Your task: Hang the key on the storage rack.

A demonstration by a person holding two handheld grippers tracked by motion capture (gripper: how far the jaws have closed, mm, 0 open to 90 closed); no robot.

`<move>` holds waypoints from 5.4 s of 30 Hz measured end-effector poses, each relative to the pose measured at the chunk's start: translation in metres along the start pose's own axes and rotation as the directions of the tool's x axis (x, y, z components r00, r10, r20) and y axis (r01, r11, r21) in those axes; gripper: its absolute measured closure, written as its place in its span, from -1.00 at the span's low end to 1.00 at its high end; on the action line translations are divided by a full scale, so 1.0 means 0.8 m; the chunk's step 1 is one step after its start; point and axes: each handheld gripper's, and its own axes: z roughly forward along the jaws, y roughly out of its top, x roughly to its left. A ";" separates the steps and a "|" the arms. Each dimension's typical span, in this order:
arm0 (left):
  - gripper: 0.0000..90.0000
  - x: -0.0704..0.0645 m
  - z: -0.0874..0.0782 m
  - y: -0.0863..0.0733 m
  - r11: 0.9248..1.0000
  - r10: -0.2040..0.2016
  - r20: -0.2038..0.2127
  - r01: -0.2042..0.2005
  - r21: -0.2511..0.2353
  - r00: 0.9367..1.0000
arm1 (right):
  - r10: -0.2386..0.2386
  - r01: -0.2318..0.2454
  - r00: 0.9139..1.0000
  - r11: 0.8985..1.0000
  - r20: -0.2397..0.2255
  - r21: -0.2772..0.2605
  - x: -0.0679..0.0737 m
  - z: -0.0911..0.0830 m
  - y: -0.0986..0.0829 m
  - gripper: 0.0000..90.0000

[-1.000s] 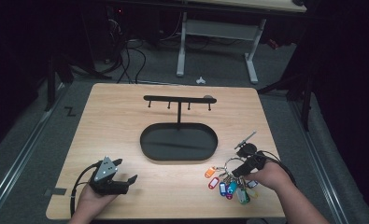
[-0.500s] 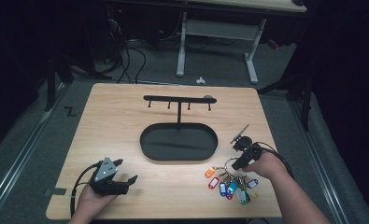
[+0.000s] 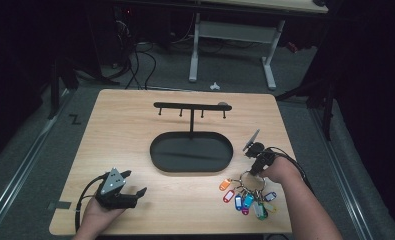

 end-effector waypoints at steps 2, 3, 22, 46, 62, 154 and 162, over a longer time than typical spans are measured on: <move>-0.60 0.000 0.000 0.000 1.000 0.000 0.000 0.000 0.000 1.000 | -0.009 0.009 1.000 1.000 -0.009 0.010 0.003 0.000 -0.001 0.80; -0.60 -0.001 0.000 0.000 1.000 0.001 0.001 -0.001 0.000 1.000 | -0.007 0.007 1.000 1.000 -0.020 0.013 0.004 0.000 -0.002 0.89; -0.58 -0.004 0.003 0.001 1.000 0.010 0.014 -0.010 0.008 1.000 | 0.005 -0.004 0.999 1.000 -0.034 0.024 0.017 -0.001 -0.014 0.66; -0.57 -0.003 0.001 -0.001 1.000 0.007 0.018 -0.007 0.009 1.000 | 0.019 -0.018 0.998 1.000 -0.058 0.010 0.023 -0.015 -0.016 0.93; -0.57 -0.004 0.001 -0.001 1.000 0.012 0.016 -0.012 0.010 1.000 | -0.019 0.016 1.000 0.993 -0.023 -0.117 0.043 -0.114 -0.034 0.95; -0.57 -0.003 0.000 -0.002 1.000 0.011 0.029 -0.012 0.022 1.000 | -0.118 0.133 0.988 0.975 0.095 -0.177 0.074 -0.258 0.107 0.95; -0.57 -0.002 0.000 -0.002 1.000 0.011 0.028 -0.012 0.024 1.000 | -0.092 0.104 0.993 0.976 0.069 -0.190 0.054 -0.253 0.118 0.95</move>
